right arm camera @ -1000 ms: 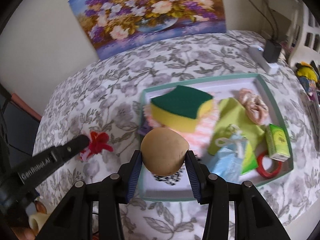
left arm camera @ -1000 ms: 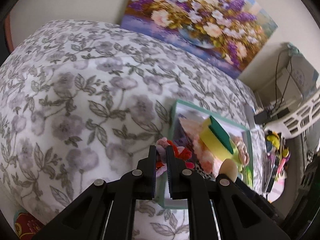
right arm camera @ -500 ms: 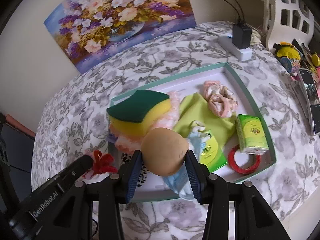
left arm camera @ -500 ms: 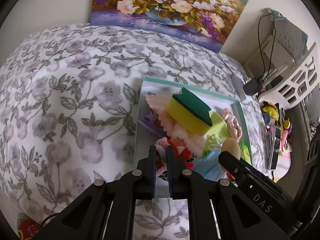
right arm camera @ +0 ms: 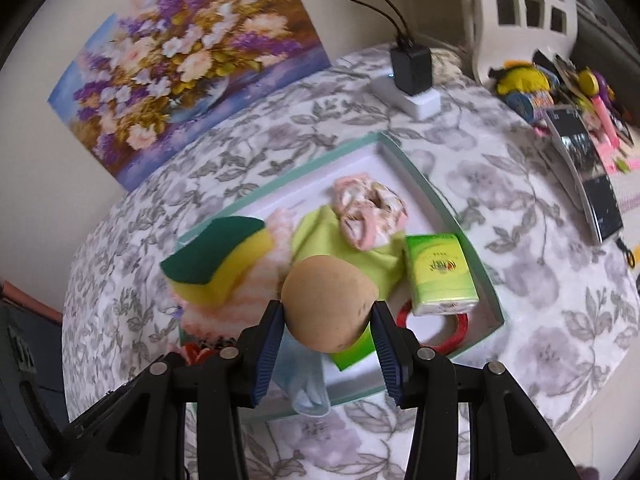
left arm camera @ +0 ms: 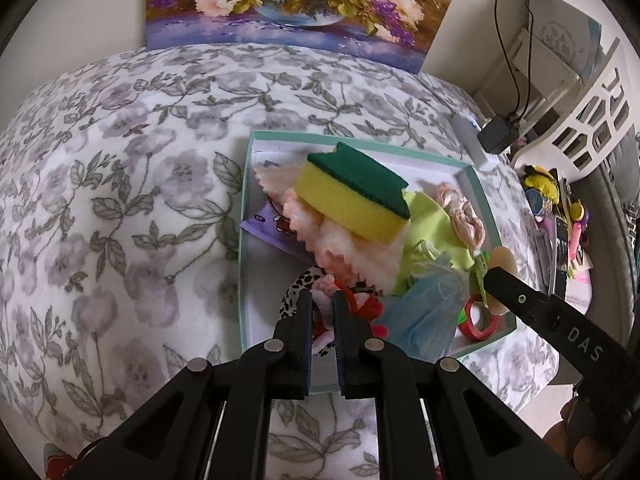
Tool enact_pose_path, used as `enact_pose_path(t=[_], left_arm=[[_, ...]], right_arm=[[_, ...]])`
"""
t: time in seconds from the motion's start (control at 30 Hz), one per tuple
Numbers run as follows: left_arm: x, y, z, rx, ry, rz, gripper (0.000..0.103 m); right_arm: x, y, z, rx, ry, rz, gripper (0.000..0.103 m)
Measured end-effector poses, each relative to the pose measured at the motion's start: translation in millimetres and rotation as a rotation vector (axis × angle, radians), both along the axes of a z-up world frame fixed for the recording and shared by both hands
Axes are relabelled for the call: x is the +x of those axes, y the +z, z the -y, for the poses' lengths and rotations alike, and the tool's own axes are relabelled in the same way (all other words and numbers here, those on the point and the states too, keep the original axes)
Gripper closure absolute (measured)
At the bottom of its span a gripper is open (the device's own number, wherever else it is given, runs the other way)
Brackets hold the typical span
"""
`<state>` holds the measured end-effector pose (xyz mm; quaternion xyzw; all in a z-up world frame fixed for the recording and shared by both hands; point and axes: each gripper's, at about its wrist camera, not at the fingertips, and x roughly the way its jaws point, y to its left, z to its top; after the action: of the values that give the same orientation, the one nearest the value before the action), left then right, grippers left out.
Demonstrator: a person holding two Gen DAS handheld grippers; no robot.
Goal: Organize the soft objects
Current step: 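Carry the clip with the left tool while the right tool carries the beige sponge over the tray, then open the left tool to drop the clip in the tray while the right tool releases the beige sponge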
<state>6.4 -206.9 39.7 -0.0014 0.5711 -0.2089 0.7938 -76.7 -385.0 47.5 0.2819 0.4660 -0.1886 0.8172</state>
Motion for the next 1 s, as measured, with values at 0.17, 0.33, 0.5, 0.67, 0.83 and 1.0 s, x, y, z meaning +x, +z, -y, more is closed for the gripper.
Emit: enact_pose_path(t=[0.17, 0.33, 0.5, 0.67, 0.83, 1.0], left_arm=[[1.0, -8.2, 2.8, 0.019, -0.012, -0.012, 0.093], [5.7, -25.5, 2.8, 0.071, -0.009, -0.035, 0.092], [13.1, -37.2, -3.4, 0.108, 0.011, -0.041, 0.092], [16.8, -39.8, -8.3, 0.098, 0.024, -0.055, 0.09], [16.1, -38.7, -5.2, 0.119, 0.011, -0.043, 0.079], [17.0, -34.2, -5.6, 0.111, 0.007, -0.044, 0.063]], right_arm=[[1.1, -16.5, 6.5, 0.02, -0.017, -0.049, 0.055], [3.3, -34.5, 5.5, 0.042, -0.01, -0.1, 0.055], [4.7, -44.5, 4.9, 0.051, -0.008, -0.132, 0.054], [5.7, -47.0, 3.2, 0.051, -0.004, -0.146, 0.053], [6.6, -42.9, 1.2, 0.037, -0.003, -0.144, 0.051], [5.2, -31.8, 1.2, 0.001, -0.017, -0.127, 0.034]])
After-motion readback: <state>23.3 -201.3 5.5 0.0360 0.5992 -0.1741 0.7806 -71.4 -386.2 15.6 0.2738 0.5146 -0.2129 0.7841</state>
